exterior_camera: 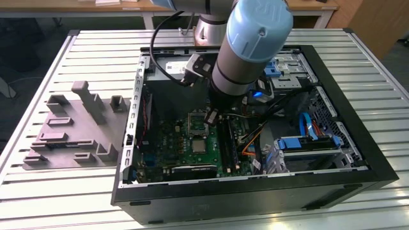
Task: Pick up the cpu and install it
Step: 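Close the cpu cover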
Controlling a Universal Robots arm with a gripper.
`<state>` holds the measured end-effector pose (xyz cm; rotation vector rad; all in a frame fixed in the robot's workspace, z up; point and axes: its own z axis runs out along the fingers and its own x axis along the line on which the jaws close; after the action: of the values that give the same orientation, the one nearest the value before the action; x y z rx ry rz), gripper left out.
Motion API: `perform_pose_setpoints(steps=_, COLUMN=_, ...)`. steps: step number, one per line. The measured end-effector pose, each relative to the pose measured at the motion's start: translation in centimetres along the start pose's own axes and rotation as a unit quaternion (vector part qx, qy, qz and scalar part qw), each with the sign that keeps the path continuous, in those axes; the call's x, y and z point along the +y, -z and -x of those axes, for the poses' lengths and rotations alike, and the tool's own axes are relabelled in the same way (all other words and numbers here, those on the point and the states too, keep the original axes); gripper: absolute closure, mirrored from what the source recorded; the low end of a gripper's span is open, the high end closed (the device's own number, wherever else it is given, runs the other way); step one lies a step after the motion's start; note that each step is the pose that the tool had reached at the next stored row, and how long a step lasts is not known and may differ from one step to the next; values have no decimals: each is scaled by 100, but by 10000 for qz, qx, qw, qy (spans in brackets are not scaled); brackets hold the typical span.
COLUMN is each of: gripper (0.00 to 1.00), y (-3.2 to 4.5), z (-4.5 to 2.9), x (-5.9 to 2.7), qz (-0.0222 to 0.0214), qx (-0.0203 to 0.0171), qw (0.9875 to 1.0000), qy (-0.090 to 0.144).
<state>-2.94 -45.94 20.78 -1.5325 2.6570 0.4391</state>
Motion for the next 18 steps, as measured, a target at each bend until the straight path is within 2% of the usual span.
perform_pose_setpoints(steps=4, gripper=89, y=30, z=9, x=10, qz=-21, qx=35, qw=10000, qy=-4)
perform_pose_setpoints(steps=10, gripper=89, y=61, z=16, x=19, qz=-69, qx=116, qw=9999, qy=-14)
perform_pose_setpoints(steps=18, gripper=89, y=95, z=19, x=34, qz=-118, qx=197, qw=9997, qy=-24)
